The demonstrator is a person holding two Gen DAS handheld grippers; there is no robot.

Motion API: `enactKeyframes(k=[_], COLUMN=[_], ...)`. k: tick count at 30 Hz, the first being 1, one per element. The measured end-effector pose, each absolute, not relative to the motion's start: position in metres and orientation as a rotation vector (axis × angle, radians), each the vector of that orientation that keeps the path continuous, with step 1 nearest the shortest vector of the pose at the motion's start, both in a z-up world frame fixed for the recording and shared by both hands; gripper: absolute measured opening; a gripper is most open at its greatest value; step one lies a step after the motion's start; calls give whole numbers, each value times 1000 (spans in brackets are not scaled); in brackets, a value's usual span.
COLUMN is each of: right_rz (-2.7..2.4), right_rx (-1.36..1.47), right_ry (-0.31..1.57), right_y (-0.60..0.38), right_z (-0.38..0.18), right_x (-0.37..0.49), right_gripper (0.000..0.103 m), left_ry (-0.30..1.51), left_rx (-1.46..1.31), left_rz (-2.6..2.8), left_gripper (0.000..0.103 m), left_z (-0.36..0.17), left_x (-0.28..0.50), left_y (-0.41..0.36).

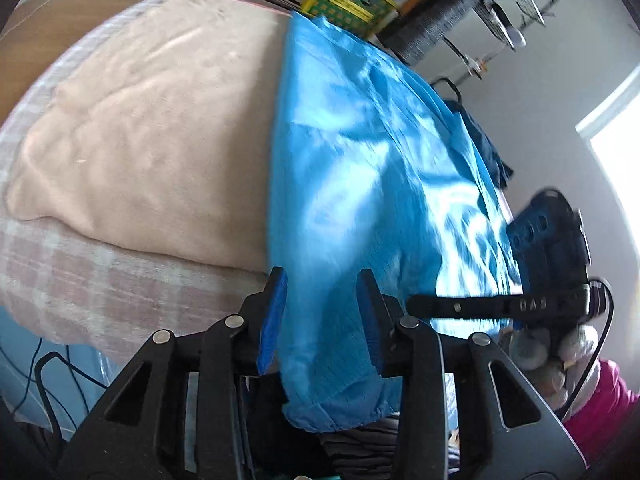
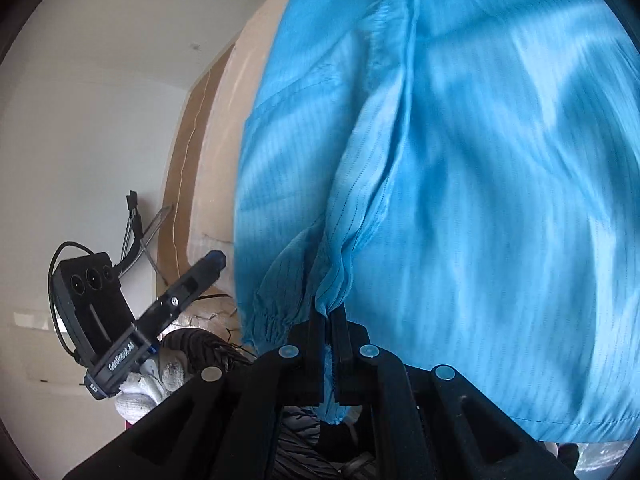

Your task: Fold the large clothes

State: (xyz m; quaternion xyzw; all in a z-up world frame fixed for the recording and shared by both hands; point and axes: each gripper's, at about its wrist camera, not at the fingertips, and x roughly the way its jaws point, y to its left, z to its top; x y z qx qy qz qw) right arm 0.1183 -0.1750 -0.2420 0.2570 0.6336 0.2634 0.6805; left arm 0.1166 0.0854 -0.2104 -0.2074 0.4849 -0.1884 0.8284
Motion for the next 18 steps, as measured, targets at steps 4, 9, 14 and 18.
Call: enactKeyframes(k=[4,9,14,18], right_rz=[554,498,398,333], right_rx=[545,448,384,378], right_ry=[1397,1317,1160,1096], right_y=[-175,-172,-191,-215], right_z=[-240,-215,-167,-147], right_x=[116,111,96,86], right_gripper=[0,26,42,42], left_ry=[1067,1106,1141,1079], left_rx=[-389,-358,-359,-344], left_rz=[-425,-453,-496,-525], left_gripper=[35,35,35,35], left_z=[-219,-229,-224,-192], left_x=[118,125,131,133], left_y=[70,63,64,70])
